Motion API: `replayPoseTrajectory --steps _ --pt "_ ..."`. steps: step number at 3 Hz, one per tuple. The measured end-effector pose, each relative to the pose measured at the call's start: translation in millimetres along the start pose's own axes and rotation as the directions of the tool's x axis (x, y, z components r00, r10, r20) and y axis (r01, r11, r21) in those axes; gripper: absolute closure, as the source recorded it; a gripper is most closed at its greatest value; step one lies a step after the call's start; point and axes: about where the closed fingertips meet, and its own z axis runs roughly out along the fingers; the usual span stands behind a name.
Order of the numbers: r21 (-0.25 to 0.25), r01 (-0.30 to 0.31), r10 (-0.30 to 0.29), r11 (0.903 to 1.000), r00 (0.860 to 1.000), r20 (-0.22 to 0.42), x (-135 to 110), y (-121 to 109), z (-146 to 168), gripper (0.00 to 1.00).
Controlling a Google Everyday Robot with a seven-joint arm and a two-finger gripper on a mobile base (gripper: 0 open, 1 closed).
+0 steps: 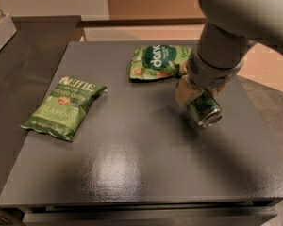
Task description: Place green can upright
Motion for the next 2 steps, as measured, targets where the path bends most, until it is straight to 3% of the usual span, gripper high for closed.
replayPoseTrajectory --steps 1,2 --pt "-0.009 0.141 -0.138 0.99 0.98 0.146 -14.6 2.5 -14.5 1.0" --pt "-0.007 0.24 -0.228 0.9707 0.93 0.289 -18.0 5.2 -25.5 1.0"
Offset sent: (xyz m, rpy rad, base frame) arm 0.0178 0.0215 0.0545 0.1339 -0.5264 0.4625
